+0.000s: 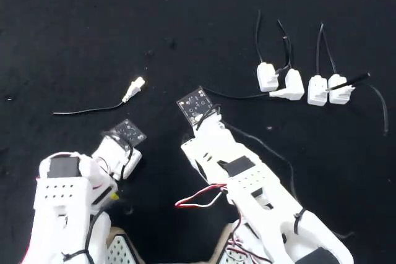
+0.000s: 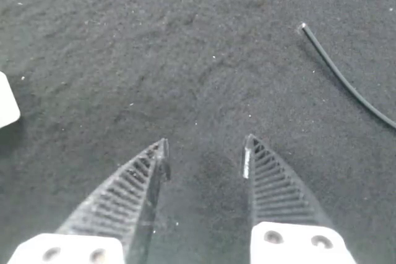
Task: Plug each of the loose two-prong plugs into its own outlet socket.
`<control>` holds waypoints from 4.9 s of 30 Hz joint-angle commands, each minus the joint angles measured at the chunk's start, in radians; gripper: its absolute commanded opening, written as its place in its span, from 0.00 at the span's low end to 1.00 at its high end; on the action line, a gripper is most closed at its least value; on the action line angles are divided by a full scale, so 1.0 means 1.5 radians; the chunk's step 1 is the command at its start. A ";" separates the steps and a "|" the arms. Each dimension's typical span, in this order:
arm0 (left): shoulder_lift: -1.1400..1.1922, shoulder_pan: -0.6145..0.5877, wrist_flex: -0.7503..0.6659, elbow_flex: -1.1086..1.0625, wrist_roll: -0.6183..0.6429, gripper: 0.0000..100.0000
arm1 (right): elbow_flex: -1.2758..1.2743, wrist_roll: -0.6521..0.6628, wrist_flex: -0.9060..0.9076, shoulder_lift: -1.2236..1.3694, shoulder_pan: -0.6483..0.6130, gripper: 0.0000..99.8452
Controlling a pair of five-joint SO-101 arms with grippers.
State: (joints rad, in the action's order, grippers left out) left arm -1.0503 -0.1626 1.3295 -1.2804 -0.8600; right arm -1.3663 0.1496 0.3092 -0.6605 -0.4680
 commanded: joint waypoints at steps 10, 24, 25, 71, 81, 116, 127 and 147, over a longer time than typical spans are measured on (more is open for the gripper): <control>-0.001 -0.144 -0.231 -0.112 -0.082 0.21 | 0.001 0.003 -0.016 -0.019 0.011 0.18; -0.001 -0.296 -0.243 -0.026 -0.195 0.21 | 0.001 0.003 -0.016 -0.019 0.011 0.18; -0.001 -0.300 -0.243 -0.022 -0.200 0.21 | 0.001 0.003 -0.016 -0.019 0.011 0.18; 0.254 0.003 -0.255 0.225 0.278 0.20 | 0.001 0.003 -0.016 -0.019 0.011 0.18; 0.254 0.028 -0.396 0.110 0.293 0.20 | 0.001 0.003 -0.016 -0.019 0.011 0.18; 0.629 0.020 -0.257 0.592 0.348 0.21 | 0.001 0.003 -0.016 -0.019 0.011 0.18; 0.888 0.073 -0.254 0.842 0.348 0.21 | 0.001 0.003 -0.016 -0.019 0.011 0.18; 0.990 0.081 -0.162 0.912 0.349 0.03 | 0.001 0.003 -0.016 -0.019 0.011 0.18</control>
State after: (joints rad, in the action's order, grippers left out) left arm 0.4488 -0.0445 1.0242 0.0376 -0.3445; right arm -1.3663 0.1496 0.3092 -0.6605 -0.4680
